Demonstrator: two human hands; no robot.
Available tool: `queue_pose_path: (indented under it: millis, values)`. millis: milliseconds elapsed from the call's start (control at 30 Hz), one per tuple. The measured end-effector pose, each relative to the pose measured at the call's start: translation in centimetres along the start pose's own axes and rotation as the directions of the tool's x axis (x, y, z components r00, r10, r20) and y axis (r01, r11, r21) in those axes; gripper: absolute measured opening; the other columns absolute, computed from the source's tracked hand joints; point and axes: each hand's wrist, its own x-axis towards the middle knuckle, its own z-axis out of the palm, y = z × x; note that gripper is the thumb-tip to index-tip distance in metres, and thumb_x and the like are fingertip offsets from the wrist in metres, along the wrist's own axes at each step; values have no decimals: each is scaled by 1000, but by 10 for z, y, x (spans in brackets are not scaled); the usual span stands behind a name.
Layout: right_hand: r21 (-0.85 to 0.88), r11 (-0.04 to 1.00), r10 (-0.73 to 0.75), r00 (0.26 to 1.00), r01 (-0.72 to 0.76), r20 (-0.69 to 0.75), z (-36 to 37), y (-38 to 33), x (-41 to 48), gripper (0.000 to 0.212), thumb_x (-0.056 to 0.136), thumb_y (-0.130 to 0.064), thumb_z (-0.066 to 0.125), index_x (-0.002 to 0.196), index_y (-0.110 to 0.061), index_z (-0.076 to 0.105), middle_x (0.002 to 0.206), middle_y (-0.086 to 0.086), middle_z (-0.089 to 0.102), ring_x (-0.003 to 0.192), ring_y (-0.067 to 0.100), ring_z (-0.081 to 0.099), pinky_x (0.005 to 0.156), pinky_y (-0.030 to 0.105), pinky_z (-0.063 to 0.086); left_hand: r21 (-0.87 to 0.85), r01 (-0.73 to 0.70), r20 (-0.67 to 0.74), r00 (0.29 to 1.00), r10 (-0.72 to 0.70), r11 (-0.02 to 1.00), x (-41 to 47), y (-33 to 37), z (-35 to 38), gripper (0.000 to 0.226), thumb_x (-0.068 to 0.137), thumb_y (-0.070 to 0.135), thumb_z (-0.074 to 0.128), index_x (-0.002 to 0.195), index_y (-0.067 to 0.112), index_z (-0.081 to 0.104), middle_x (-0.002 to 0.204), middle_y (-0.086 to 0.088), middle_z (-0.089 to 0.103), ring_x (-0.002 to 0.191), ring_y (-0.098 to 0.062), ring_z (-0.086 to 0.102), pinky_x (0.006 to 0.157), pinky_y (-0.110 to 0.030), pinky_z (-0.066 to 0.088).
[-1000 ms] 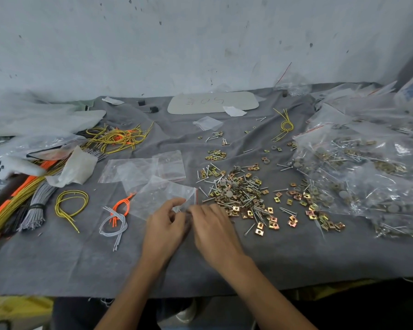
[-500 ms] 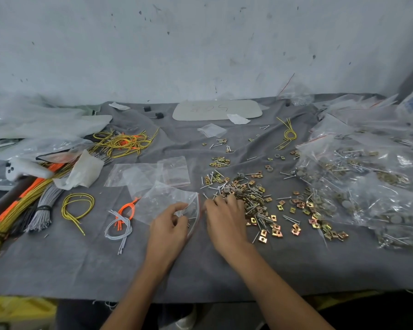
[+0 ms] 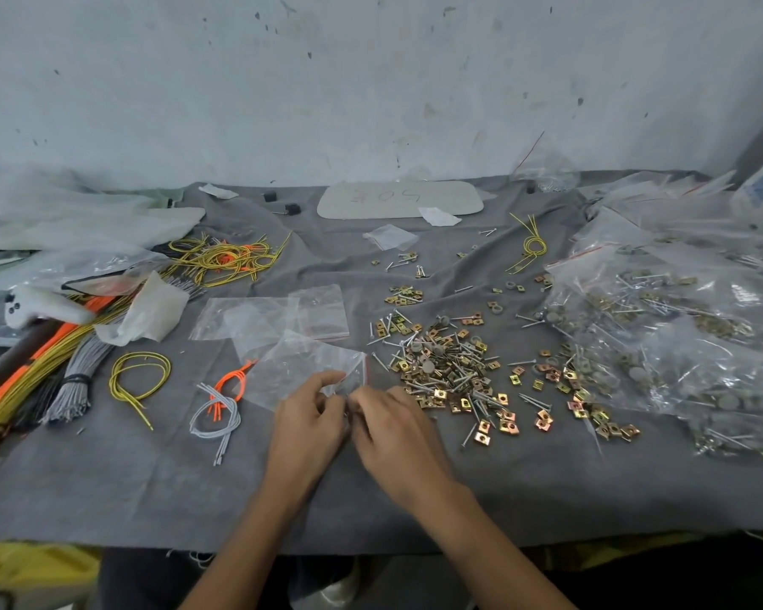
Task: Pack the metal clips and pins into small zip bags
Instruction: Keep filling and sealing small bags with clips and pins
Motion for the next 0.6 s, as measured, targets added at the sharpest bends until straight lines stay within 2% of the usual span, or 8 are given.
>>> queue_pose_path:
  millis: [67,167,233,333,400,500,567,600]
  values:
    - [-24,1000,-8,1000,8,9,0,0,1,5,99,-20,49,102,-21,52,96,-3,64,97,20,46,75,32,38,-17,-9,-3,1000,9,1000,-1,0,1,43,69,40,45,106,40,66,59,-7,65,51,-13,58,53,-34,50]
    - [-45,999,-24,999,25,34,0,1,-1,15,94,-12,51,107,-20,51,96,1,60,97,21,44,77,30,32,-17,-22,-4,1000,22,1000,-1,-1,0,41,70,40,46,107,43,65,61,-6,67,51,-11,57,53,-32,49]
    - [-26,1000,-5,999,6,37,0,1,-1,22,91,-9,50,110,-20,51,100,2,58,100,21,42,81,31,34,2,-32,-14,999,32,999,-1,-1,-1,41,71,41,46,107,43,65,63,-4,68,53,-10,58,54,-31,49]
    - [8,999,43,999,-43,13,0,3,-2,28,90,-7,49,115,-20,51,108,-1,57,106,20,41,89,34,39,36,-53,-25,998,54,998,-1,-2,-2,40,72,42,46,106,46,65,65,1,69,56,-8,60,55,-23,46]
    - [-26,999,21,998,-20,59,0,3,-1,32,88,-7,48,118,-20,49,114,1,57,111,19,36,95,33,33,47,-51,-22,998,52,998,0,-2,-2,39,72,41,45,106,46,65,64,4,69,55,-7,59,53,-21,45]
    - [-15,999,-35,991,37,132,0,5,1,45,86,-5,48,128,-19,47,132,2,54,125,15,27,104,32,26,26,-23,-21,999,24,999,1,-2,-2,41,73,41,46,108,40,68,68,6,71,60,-6,63,59,-27,49]
    - [56,998,18,997,-22,72,1,5,0,47,88,-5,48,132,-23,47,136,0,52,125,12,26,103,32,30,40,-27,-33,999,29,999,1,-2,-2,42,75,42,46,109,37,69,70,8,72,64,-7,65,62,-31,51]
    - [86,994,59,998,-60,15,1,5,0,44,89,-6,49,129,-24,50,130,-1,56,121,13,32,99,31,33,59,-35,-38,999,37,998,1,-2,-2,42,75,41,46,109,36,69,68,8,70,62,-7,63,61,-31,50]
